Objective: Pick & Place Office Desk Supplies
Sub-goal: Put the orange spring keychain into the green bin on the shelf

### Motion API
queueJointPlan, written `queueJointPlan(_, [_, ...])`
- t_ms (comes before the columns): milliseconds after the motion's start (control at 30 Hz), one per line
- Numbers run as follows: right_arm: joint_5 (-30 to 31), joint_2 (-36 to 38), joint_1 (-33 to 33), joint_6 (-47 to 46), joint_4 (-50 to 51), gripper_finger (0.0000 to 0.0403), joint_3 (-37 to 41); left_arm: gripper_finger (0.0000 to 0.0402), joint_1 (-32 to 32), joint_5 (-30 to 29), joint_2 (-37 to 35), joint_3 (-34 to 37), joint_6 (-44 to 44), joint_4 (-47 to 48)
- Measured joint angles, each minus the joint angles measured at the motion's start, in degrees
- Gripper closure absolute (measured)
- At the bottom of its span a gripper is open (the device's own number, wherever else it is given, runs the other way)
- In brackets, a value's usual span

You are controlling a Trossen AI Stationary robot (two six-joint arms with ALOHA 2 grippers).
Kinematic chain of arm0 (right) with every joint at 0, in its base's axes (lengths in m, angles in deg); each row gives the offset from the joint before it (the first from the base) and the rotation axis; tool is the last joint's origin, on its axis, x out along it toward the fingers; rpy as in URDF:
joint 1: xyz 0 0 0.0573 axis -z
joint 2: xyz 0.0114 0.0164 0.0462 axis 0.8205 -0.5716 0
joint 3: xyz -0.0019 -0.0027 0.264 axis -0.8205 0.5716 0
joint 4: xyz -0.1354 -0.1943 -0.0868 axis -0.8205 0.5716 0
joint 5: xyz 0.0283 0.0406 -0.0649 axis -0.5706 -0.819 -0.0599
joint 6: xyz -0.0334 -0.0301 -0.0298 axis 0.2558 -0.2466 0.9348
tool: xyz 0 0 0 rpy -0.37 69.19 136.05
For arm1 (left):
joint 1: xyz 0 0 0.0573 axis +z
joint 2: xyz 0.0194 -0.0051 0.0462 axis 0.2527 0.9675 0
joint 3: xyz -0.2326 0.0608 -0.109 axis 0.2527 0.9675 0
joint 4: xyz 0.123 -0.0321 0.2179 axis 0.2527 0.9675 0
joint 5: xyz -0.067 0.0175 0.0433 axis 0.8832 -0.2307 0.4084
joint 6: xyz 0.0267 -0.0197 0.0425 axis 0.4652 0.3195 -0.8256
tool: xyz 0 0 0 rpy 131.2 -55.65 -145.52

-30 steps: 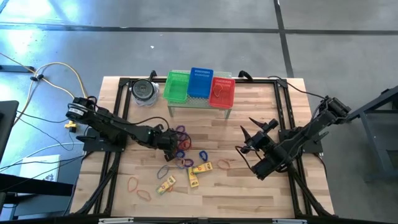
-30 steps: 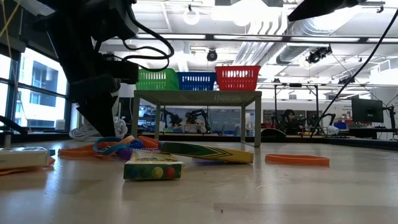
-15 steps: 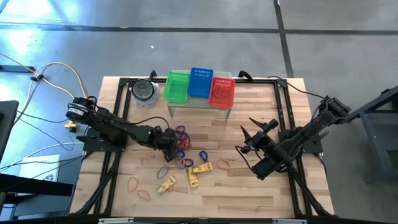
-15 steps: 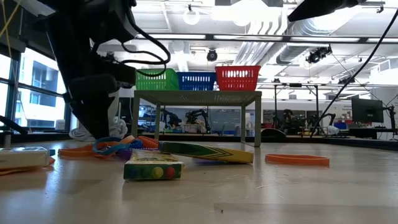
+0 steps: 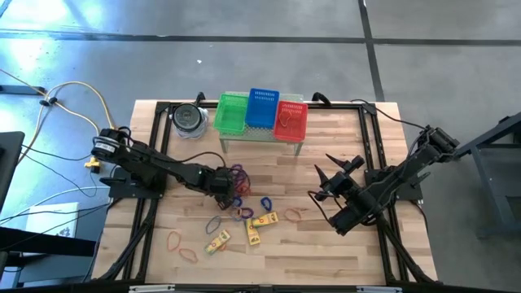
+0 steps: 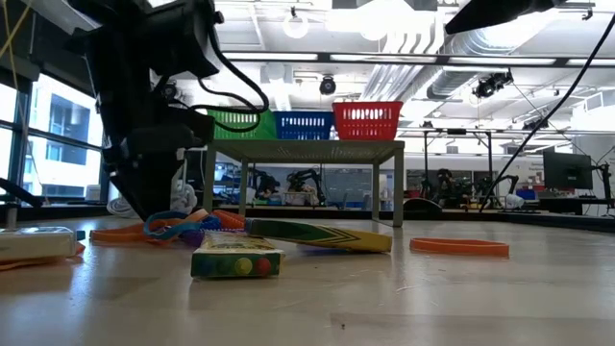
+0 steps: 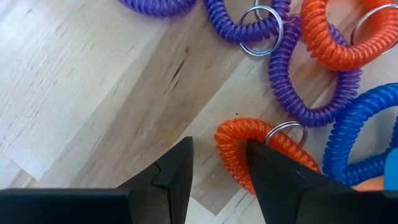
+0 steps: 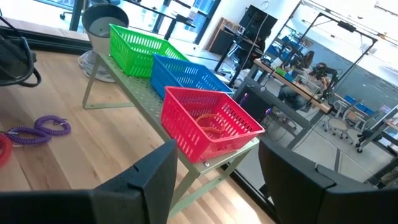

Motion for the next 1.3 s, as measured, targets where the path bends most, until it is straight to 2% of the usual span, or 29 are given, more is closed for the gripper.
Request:
queueJointPlan(167, [-0.6,0.0,0.0,0.0,-0.5,0.0188,0.0,0.0287,0.2,-0.8,0.1,0.0,0.2,0.5])
queueJointPlan(400, [-1.1,0.0,0.0,0.0,-0.8,0.0188,0.0,0.0387,0.2,-3.1,0.3,0.0,-0.5,1.2])
queueJointPlan(533, [-1.0,0.0,0.0,0.0,-1.0,0.0188,0.0,0.0389,0.0,-3.4,0.3,-0.5,-2.9,1.5])
queueJointPlan(733, [-1.3,0.0,0.0,0.0,-1.4,0.0188,0.0,0.0391,-1.5,-6.9,-1.5,-3.6,-6.7,3.1])
queueJointPlan(867, [-2.6,0.0,0.0,0.0,-1.9,0.0188,0.0,0.0391,-1.4,-10.4,-3.6,-5.7,-7.2,3.9])
queueJointPlan(1100, [-4.9,0.0,0.0,0.0,-2.3,0.0188,0.0,0.0392,-1.5,-12.2,-4.7,-9.4,-12.1,5.0])
queueJointPlan(1300, [-5.4,0.0,0.0,0.0,-2.8,0.0188,0.0,0.0392,-1.5,-14.4,-5.2,-14.4,-12.9,10.6])
